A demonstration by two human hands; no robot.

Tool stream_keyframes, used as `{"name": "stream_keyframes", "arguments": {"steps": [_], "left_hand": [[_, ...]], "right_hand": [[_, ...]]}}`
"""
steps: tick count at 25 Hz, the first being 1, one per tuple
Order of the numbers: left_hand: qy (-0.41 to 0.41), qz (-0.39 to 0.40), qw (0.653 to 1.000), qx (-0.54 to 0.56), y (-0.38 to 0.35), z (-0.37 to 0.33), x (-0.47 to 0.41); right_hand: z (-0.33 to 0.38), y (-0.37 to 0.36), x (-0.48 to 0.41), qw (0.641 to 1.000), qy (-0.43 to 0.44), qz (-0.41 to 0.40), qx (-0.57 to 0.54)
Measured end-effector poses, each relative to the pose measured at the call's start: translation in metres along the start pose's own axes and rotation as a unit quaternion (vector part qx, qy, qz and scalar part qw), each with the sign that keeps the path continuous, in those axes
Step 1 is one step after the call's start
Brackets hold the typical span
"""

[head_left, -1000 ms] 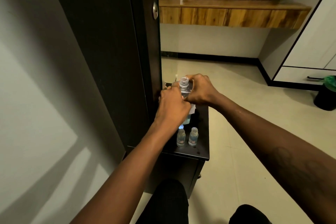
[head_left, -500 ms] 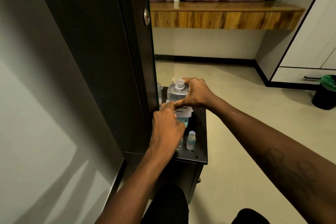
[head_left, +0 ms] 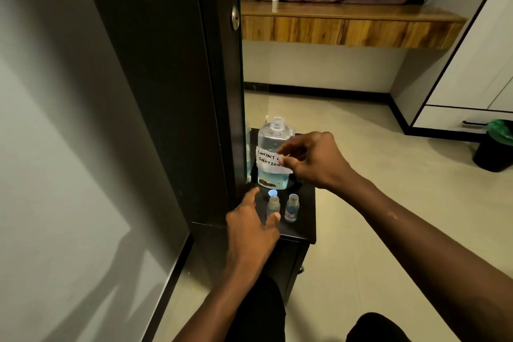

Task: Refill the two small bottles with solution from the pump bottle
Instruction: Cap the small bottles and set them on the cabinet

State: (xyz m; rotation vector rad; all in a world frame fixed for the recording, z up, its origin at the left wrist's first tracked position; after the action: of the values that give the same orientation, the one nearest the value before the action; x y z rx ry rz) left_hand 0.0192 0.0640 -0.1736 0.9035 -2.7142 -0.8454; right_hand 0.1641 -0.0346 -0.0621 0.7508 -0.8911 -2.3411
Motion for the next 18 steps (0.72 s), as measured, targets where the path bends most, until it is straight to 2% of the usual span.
{"name": "stream_keyframes", "arguments": {"steps": [2,5,10,16,18], "left_hand": [[0.017,-0.003,1.0,0.016,-0.008,0.014,-0.002],[0.005,-0.005,0.999,0.032,-0.017,0.019,-0.004],[-0.033,-0.008,0.996,0.079,-0.026,0.016,-0.008],[-0.033,-0.038,0.994,0.099,-0.017,0.023,-0.006],[-0.029,-0.051,0.993,0.101,-0.013,0.025,-0.005]], "right_hand": [[0.0,-0.036,0.0,0.987,0.026,0.128,0.098],[-0.008,-0.077,-0.005,0.943,0.059,0.238,0.227],[-0.023,-0.109,-0.016,0.89,0.045,0.309,0.332],[-0.022,-0.135,-0.016,0.846,0.073,0.353,0.393],[-0.024,-0.143,-0.016,0.845,0.062,0.357,0.393]]}}
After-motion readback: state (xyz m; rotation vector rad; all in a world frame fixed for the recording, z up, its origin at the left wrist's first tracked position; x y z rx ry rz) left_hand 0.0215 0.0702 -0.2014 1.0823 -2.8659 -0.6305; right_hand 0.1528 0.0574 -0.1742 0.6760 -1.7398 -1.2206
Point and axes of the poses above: each hand's wrist, its own x-axis away from the middle knuckle, its own y-axis out of the back of the hand, z = x × y, the point moved 10 cm from there along -x, towards the middle knuckle, and after that the axes turned 1 degree about z, right-handed, at the moved point
